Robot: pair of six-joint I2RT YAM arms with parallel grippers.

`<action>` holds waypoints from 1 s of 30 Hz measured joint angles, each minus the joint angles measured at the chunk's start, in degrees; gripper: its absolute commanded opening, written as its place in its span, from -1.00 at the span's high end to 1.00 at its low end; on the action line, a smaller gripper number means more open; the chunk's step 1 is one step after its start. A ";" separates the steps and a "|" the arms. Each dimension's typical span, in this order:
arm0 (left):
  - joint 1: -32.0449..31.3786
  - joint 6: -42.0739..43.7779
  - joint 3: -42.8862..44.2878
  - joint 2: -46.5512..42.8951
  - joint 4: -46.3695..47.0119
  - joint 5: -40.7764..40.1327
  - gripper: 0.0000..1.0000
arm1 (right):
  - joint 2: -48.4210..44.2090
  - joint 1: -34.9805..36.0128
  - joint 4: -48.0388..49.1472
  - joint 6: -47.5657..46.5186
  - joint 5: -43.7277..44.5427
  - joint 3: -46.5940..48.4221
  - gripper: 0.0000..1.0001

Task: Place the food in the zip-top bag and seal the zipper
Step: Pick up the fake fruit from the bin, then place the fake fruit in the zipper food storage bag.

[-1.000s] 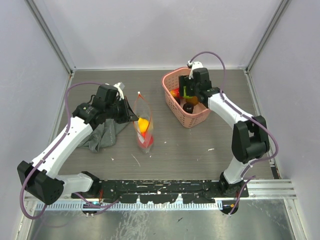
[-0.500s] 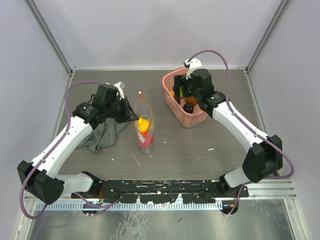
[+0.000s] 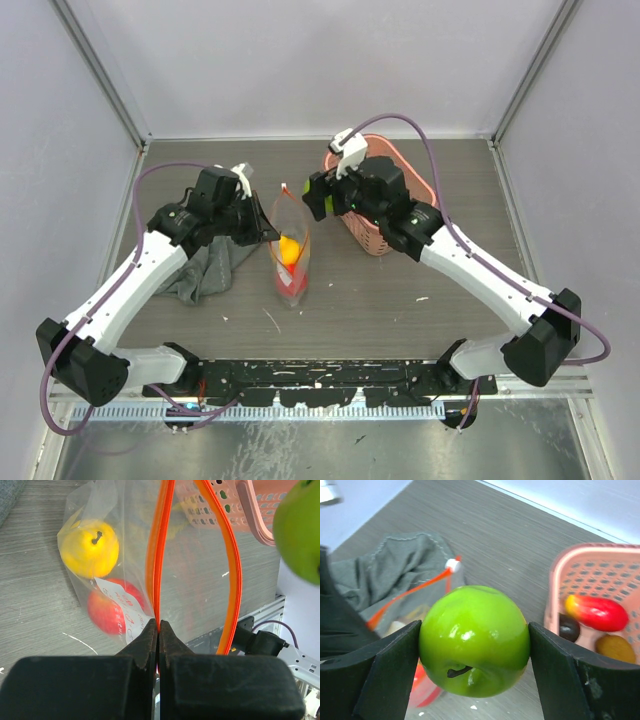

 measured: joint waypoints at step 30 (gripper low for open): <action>-0.04 -0.24 0.07 -0.02 0.04 0.00 1.00 | 5.27 8.28 5.38 5.16 -5.51 -2.60 -0.65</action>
